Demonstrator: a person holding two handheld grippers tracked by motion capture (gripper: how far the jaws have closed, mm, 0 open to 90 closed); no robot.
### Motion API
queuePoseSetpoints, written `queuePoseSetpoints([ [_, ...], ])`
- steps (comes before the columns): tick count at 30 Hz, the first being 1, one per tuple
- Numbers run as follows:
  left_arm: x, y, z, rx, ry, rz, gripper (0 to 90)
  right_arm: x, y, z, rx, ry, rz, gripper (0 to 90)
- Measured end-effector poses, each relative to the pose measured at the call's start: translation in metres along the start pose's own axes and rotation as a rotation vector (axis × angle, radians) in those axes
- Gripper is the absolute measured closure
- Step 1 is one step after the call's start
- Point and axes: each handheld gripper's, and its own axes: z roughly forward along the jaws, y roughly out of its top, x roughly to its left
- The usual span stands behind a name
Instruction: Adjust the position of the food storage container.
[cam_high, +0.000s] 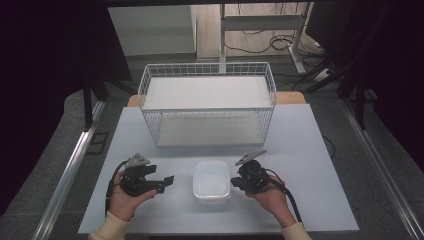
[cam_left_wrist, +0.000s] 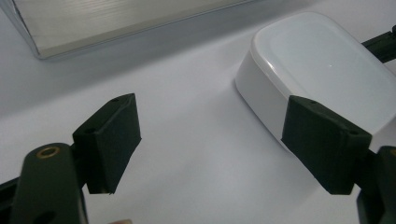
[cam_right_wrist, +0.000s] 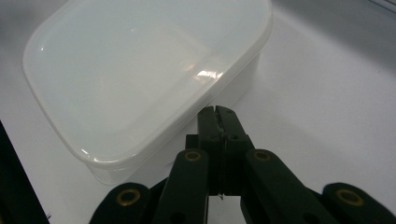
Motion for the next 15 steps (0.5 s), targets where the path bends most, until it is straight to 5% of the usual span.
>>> queuePoseSetpoints([
  [9,0.000,0.000,-0.003,-0.011,0.001,0.000,19.7,0.005,-0.002,0.001,-0.008,-0.007,-0.023,89.4],
  [15,0.002,0.001,-0.007,-0.035,-0.002,-0.015,21.4,0.007,-0.008,-0.022,-0.120,-0.055,-0.040,89.4],
])
